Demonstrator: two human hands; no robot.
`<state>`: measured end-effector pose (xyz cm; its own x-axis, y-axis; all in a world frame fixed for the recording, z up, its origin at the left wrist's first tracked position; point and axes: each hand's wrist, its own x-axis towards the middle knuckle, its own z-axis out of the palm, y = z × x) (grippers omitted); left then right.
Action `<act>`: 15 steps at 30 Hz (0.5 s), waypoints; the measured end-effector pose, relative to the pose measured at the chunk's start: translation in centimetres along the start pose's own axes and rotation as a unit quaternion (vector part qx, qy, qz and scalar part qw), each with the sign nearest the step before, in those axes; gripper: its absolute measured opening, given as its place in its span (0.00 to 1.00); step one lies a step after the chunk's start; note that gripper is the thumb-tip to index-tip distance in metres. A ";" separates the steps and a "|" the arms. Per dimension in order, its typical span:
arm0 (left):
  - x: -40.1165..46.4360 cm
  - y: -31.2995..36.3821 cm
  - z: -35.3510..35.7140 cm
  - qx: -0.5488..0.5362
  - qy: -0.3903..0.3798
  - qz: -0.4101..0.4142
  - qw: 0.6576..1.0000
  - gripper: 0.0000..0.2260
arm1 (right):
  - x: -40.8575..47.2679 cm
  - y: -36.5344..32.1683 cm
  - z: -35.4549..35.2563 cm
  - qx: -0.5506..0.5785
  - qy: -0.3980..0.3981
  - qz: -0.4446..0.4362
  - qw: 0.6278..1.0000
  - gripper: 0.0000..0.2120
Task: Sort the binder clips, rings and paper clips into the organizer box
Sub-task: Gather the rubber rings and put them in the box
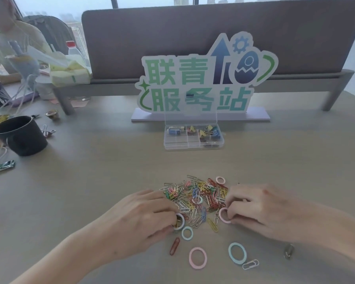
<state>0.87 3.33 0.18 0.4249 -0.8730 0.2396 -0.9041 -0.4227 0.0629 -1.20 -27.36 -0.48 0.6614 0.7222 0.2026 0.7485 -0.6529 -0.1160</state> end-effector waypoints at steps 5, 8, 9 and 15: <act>0.2 0.3 0.3 -0.030 0.022 -0.017 0.999 0.04 | 0.1 -0.6 0.1 -0.049 0.026 -0.009 0.998 0.10; 0.3 0.5 0.2 -0.046 0.026 -0.031 0.998 0.00 | 0.3 -1.0 0.5 -0.087 0.060 -0.015 0.994 0.09; 0.2 0.5 0.1 -0.047 0.027 -0.037 0.998 0.01 | 0.3 -1.1 0.6 -0.091 0.067 -0.017 0.993 0.09; 0.1 1.1 0.1 -0.065 0.048 -0.047 0.996 0.01 | 0.3 -1.2 0.5 -0.088 0.092 -0.003 0.992 0.09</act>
<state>-0.05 2.78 0.22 0.5071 -0.8010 0.3183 -0.8616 -0.4612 0.2119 -1.87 -26.27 -0.80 0.6250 0.6831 0.3779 0.7219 -0.6900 0.0534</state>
